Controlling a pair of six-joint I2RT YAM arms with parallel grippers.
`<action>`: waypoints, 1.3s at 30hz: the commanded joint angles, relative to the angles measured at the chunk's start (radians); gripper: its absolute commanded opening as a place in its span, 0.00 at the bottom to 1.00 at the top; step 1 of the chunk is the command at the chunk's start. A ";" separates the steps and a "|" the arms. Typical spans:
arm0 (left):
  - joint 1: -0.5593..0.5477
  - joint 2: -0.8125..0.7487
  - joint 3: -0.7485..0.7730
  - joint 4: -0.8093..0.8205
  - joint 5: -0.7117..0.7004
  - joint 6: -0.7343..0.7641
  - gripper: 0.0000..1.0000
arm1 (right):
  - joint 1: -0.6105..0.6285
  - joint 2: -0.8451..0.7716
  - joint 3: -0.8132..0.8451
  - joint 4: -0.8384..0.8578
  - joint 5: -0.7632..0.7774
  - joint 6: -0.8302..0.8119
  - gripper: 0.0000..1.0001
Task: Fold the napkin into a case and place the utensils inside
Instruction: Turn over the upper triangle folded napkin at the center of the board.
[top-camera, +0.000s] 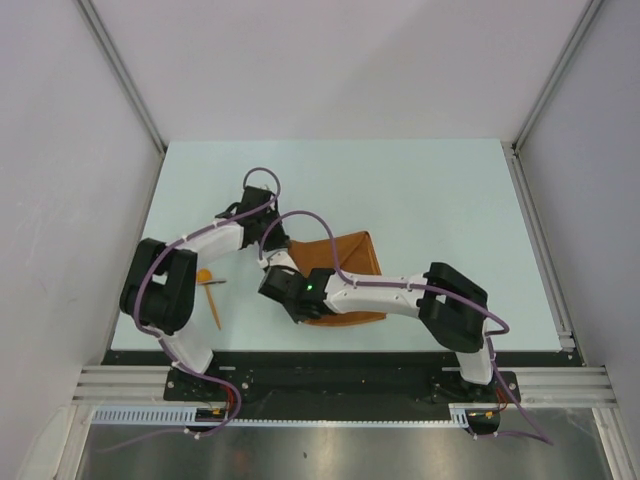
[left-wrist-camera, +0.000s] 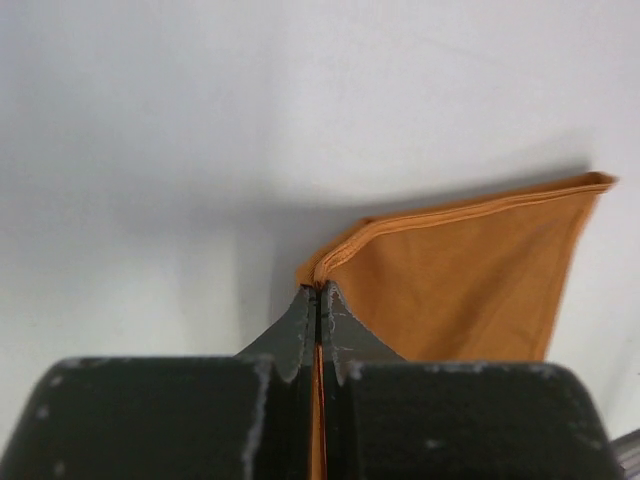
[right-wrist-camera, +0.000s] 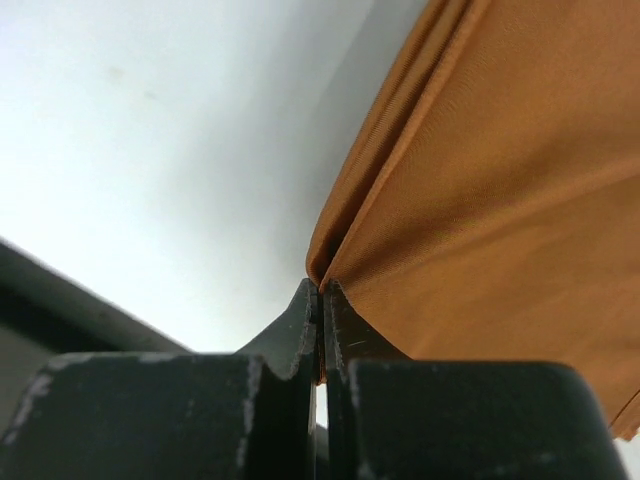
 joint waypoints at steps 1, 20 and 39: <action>0.032 -0.113 -0.007 0.035 0.030 -0.032 0.00 | -0.001 -0.071 0.025 0.058 -0.126 -0.018 0.00; 0.239 -0.641 0.125 -0.079 -0.046 0.002 0.00 | -0.019 -0.123 0.273 0.427 -0.692 0.058 0.00; -0.241 0.126 0.237 0.481 -0.131 -0.011 0.00 | -0.456 -0.516 -0.916 1.108 -0.904 0.428 0.00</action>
